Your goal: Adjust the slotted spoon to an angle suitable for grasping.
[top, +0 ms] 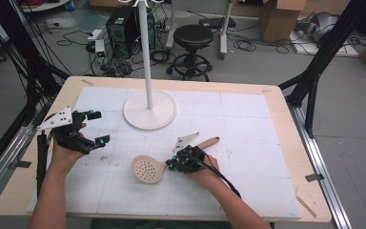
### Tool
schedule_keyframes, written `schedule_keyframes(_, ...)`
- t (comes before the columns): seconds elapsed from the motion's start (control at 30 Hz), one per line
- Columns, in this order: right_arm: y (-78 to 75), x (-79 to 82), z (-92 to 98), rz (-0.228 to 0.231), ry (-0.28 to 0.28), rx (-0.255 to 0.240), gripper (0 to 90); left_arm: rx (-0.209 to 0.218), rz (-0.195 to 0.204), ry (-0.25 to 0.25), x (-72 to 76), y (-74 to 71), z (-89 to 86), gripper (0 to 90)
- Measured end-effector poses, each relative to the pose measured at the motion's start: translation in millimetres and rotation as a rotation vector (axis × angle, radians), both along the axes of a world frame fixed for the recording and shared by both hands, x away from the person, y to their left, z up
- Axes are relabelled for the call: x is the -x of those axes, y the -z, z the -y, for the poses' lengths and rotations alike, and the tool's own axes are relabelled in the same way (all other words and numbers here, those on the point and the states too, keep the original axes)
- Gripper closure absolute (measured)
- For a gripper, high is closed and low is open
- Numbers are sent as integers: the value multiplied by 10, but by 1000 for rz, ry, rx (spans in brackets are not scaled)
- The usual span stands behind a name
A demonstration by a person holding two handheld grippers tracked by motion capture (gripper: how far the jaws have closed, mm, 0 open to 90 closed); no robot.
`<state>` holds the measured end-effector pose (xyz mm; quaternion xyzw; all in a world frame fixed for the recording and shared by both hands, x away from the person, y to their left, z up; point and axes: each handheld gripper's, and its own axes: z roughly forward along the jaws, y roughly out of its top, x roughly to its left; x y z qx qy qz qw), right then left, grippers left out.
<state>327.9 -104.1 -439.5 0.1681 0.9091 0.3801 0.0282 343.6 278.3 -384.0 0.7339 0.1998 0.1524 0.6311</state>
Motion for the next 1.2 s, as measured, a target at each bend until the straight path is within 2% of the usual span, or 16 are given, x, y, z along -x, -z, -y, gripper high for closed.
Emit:
schedule_keyframes(0.3, 17, -95, -282, 7, 15, -6, 890, 10, 5, -2, 4, -7, -11, 16)
schedule_keyframes(0.5, 24, -179, -413, 17, 16, -7, 890, 0, -6, 2, -5, 7, -5, 17)
schedule_keyframes(0.53, 26, -221, -456, 18, 34, -14, 890, 3, -3, 2, -5, 5, -11, 16)
schedule_keyframes(0.67, 47, -297, -496, 12, 61, -32, 890, 9, -2, -2, -3, 1, -26, 16)
schedule_keyframes(0.8, 43, -330, -512, 7, 63, -29, 889, 10, -5, 3, -7, 5, -22, 16)
schedule_keyframes(0.87, 23, -326, -492, 16, 60, -12, 885, 10, -5, 6, -7, 6, -21, 17)
schedule_keyframes(0.9, -1, -321, -467, 9, 60, -16, 883, 11, -5, 5, -7, 7, -21, 16)
schedule_keyframes(1.0, -131, -326, -336, 38, 72, -35, 883, 15, -5, 3, -5, 4, -25, 16)
schedule_keyframes(1.1, -250, -381, -121, 61, 139, -62, 883, 16, -3, 4, -2, 1, -23, 16)
schedule_keyframes(1.13, -250, -381, -121, 61, 139, -62, 883, 16, -3, 4, -2, 1, -23, 17)
schedule_keyframes(1.17, -288, -453, 72, 77, 197, -69, 873, 16, -1, 5, 0, -1, -20, 16)
schedule_keyframes(1.2, -292, -479, 138, 81, 217, -69, 869, 16, -1, 5, 0, -1, -20, 16)
